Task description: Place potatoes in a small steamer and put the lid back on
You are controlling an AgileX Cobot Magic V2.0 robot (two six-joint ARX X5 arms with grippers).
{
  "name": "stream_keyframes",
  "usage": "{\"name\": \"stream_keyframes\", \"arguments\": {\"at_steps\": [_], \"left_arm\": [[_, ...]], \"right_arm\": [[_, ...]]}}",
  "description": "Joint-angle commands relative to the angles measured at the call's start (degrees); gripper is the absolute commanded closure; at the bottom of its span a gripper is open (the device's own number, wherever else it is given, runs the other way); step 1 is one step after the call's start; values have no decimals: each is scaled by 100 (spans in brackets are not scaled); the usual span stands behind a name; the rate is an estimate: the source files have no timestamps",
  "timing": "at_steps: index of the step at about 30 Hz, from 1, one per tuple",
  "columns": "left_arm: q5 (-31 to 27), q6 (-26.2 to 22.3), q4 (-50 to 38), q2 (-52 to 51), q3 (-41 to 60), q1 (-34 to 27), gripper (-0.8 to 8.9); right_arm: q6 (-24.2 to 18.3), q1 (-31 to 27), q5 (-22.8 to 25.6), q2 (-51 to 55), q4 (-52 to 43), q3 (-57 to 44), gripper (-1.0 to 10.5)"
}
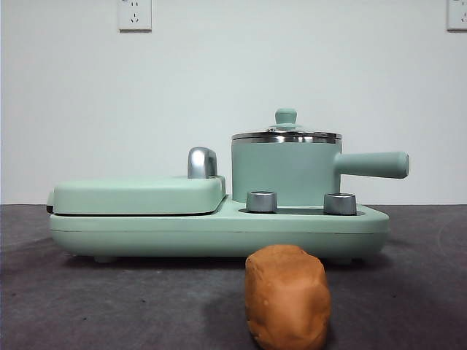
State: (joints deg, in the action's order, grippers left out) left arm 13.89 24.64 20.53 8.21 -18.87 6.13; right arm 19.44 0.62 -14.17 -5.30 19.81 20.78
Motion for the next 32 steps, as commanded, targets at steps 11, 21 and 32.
{"name": "stream_keyframes", "arguments": {"at_steps": [11,21,32], "left_arm": [[1150,-793,573,2192,-2177,114,805],[2323,-1091,673,3512,-3139,114,633],[2367,-1276,697,4258,-3512,472,405]], "right_arm": [[-737,4,-1499,-1624,1469,2103,927],[-1220,4,-2201,-2592,2094,2959,897],[-1217,4,-2199,-2721,2096,2983,430]]}}
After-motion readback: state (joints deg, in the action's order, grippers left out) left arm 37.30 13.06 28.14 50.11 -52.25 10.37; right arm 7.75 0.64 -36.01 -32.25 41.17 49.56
